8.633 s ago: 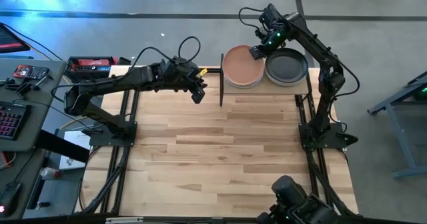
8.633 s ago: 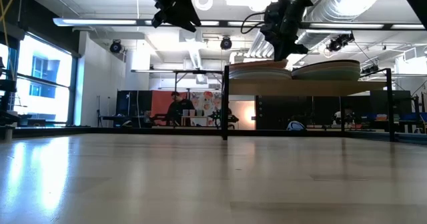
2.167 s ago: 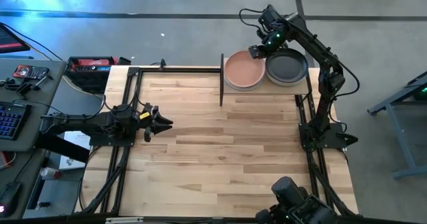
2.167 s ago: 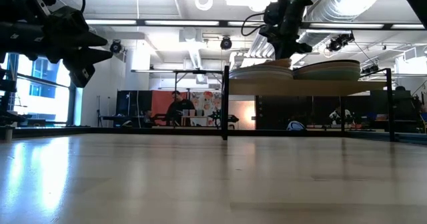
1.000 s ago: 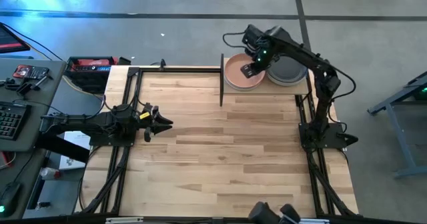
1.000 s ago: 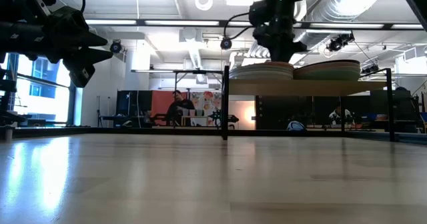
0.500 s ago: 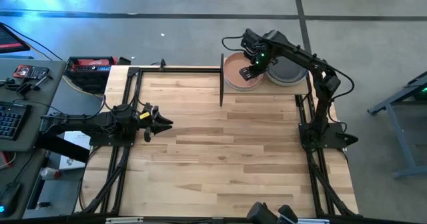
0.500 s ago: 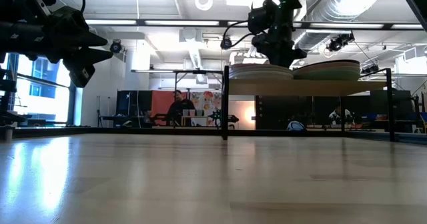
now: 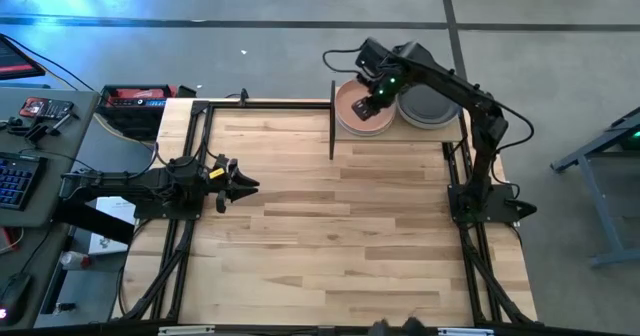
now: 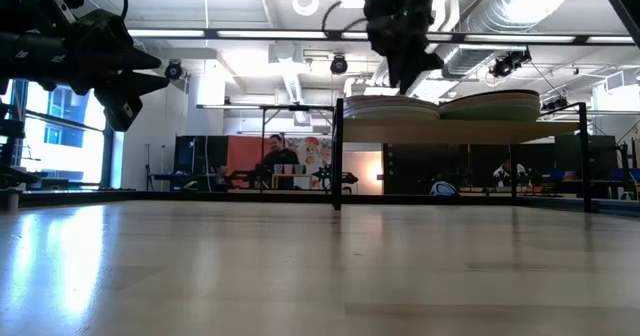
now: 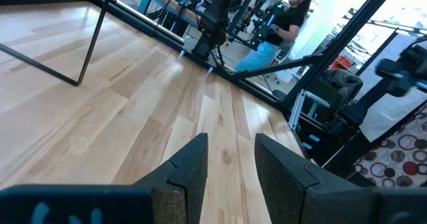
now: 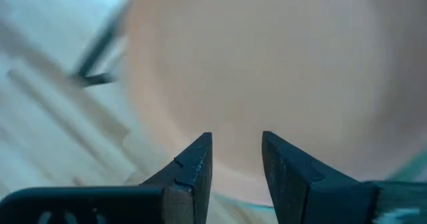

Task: Place and stack plates onto a shelf
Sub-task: Return to Home Position

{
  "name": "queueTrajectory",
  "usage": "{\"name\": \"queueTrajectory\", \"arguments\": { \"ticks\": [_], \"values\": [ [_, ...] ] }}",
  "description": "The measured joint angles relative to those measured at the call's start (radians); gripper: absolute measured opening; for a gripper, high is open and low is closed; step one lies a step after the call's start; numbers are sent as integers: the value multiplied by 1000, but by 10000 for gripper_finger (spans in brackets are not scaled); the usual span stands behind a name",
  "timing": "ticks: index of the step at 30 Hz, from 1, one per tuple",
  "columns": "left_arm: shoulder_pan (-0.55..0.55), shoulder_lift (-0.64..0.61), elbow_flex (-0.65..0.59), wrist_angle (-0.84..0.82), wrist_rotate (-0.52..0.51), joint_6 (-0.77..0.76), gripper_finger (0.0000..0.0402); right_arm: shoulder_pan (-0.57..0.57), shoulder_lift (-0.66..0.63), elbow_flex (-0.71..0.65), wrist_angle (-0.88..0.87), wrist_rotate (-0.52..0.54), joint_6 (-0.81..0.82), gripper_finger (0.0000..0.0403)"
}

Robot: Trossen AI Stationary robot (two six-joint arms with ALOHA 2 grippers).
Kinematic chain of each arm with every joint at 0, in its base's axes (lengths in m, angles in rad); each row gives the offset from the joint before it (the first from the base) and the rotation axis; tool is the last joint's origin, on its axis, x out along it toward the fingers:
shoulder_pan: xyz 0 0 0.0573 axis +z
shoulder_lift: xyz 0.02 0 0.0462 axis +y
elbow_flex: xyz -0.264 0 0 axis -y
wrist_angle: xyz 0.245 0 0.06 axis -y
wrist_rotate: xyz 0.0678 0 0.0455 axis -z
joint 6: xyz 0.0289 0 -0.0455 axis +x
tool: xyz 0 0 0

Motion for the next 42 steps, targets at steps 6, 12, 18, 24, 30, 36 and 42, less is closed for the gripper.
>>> {"name": "queueTrajectory", "arguments": {
  "ticks": [6,12,18,24,30,36,42],
  "values": [
    [0,0,0,0,0,0,113,111,0,68,-3,-30,-70,108],
    [0,0,0,0,0,0,113,250,0,141,3,6,-123,108],
    [0,0,0,0,0,0,113,372,0,195,4,5,-123,108],
    [0,0,0,-1,-5,88,113,464,-1,244,3,-59,65,108],
    [0,0,0,-1,-5,111,113,593,-1,292,22,-71,219,108],
    [0,0,0,-1,-6,111,113,754,-1,304,153,142,239,108],
    [-1,0,0,8,-4,95,113,868,-5,304,207,366,178,108]
  ]
}}
